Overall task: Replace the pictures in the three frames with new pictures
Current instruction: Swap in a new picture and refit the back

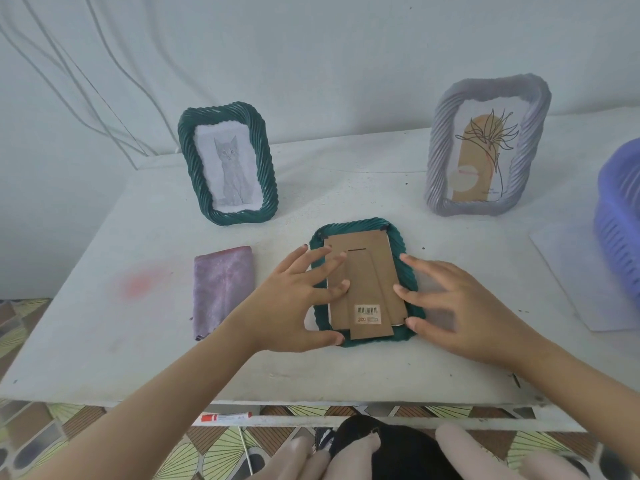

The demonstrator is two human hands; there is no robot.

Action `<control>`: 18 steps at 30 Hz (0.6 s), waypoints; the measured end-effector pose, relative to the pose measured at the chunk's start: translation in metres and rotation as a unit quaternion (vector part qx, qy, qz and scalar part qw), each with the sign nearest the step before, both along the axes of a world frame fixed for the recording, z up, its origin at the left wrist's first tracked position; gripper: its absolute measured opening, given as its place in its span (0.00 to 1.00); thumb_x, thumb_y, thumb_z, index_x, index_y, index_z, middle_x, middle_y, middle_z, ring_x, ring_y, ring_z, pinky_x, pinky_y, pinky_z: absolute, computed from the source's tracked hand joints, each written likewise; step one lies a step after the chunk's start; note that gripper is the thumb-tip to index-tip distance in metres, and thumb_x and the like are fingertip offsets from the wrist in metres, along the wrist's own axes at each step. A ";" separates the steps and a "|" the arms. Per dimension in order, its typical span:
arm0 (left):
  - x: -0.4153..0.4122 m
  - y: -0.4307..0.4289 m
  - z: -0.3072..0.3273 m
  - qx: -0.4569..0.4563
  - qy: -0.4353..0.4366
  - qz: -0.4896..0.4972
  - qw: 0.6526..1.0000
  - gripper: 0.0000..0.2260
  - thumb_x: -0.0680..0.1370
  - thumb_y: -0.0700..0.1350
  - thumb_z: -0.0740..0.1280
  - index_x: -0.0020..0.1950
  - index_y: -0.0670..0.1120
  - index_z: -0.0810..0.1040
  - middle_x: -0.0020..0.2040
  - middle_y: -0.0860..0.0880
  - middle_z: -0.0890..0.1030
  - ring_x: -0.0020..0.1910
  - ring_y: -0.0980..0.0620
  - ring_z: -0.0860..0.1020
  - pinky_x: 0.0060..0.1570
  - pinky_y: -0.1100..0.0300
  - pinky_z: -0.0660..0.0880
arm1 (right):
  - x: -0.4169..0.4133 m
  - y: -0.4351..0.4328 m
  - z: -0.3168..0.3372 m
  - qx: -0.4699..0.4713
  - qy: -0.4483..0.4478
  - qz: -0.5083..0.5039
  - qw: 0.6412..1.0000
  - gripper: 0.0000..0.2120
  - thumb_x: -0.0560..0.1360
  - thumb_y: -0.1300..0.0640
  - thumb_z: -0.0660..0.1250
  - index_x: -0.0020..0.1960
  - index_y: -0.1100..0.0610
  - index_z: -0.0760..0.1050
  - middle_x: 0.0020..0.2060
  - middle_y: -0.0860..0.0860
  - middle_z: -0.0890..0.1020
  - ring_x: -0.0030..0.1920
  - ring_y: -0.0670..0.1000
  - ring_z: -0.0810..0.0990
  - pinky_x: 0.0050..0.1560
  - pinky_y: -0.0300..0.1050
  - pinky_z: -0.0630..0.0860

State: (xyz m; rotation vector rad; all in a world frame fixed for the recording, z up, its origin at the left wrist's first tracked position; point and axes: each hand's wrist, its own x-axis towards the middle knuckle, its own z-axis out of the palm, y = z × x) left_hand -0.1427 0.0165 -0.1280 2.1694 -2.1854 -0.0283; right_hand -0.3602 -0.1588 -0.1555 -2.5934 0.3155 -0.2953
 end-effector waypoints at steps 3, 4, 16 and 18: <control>-0.003 0.001 -0.005 -0.004 0.005 -0.005 1.000 0.30 0.71 0.65 0.60 0.67 0.48 0.73 0.71 0.50 0.69 0.72 0.50 0.62 0.72 0.56 0.47 | 0.000 0.006 -0.008 0.001 -0.025 -0.017 1.000 0.21 0.73 0.41 0.59 0.63 0.46 0.74 0.71 0.42 0.63 0.69 0.45 0.63 0.67 0.45 0.59; -0.005 0.001 -0.008 -0.005 0.011 -0.006 1.000 0.30 0.71 0.63 0.61 0.67 0.45 0.73 0.69 0.49 0.72 0.71 0.51 0.65 0.72 0.56 0.51 | 0.000 0.006 -0.010 0.002 -0.028 -0.020 0.999 0.21 0.73 0.42 0.59 0.63 0.47 0.74 0.71 0.43 0.64 0.69 0.46 0.64 0.67 0.46 0.61; -0.013 0.004 -0.023 -0.036 0.030 0.008 0.999 0.22 0.76 0.50 0.57 0.67 0.41 0.72 0.67 0.46 0.73 0.69 0.50 0.69 0.70 0.55 0.58 | -0.001 0.008 -0.013 0.013 -0.038 -0.033 0.999 0.21 0.73 0.43 0.59 0.63 0.47 0.74 0.71 0.46 0.64 0.70 0.46 0.63 0.68 0.43 0.59; -0.015 0.005 -0.026 -0.039 0.062 0.028 0.997 0.22 0.77 0.50 0.57 0.68 0.43 0.70 0.69 0.47 0.72 0.70 0.51 0.66 0.70 0.55 0.58 | -0.002 0.009 -0.011 0.052 -0.019 -0.049 0.997 0.22 0.71 0.39 0.58 0.64 0.41 0.71 0.73 0.44 0.58 0.73 0.41 0.54 0.70 0.34 0.50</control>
